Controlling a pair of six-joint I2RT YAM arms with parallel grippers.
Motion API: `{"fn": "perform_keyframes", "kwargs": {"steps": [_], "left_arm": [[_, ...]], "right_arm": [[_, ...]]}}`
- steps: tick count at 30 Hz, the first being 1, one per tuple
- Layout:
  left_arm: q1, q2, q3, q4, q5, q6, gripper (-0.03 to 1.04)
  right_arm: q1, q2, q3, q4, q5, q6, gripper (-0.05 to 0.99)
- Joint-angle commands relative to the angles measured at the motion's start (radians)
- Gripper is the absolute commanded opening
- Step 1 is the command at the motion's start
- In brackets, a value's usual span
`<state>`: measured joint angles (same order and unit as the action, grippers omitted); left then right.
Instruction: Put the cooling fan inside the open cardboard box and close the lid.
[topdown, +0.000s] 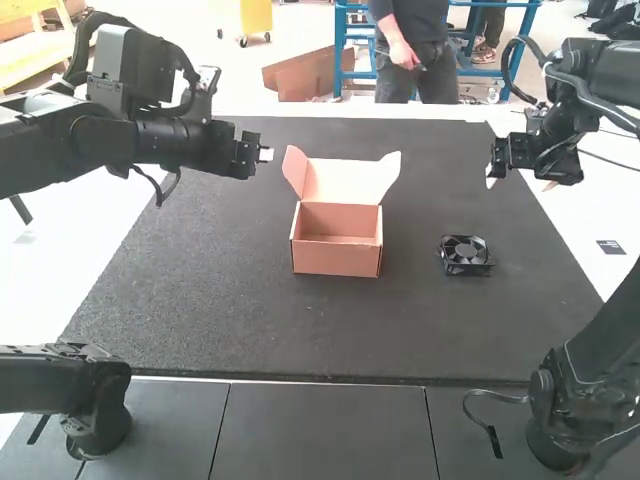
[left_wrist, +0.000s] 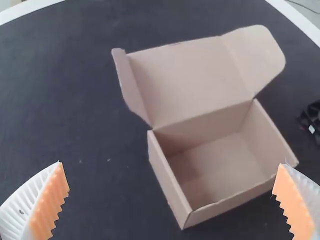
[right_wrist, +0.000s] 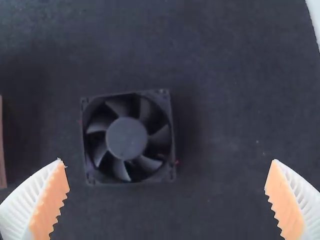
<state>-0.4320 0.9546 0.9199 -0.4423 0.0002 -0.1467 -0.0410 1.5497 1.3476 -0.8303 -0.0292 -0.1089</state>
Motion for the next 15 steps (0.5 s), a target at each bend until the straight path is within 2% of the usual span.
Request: {"fn": "perform_keyframes", "kwargs": {"steps": [1,5,15], "left_arm": [[0.001,-0.014,0.042,-0.024,0.007,-0.022,0.97],[-0.010,-0.014,0.048,-0.087,0.014,-0.019,0.97],[-0.037,-0.010,0.056,-0.111,0.040,-0.019,0.97]], "right_arm": [[-0.039,0.021,-0.019,0.000,-0.008,-0.074,0.90],[-0.060,0.069,-0.027,-0.003,-0.005,-0.110,0.90],[-0.103,0.162,-0.073,0.017,-0.008,-0.166,0.90]]}}
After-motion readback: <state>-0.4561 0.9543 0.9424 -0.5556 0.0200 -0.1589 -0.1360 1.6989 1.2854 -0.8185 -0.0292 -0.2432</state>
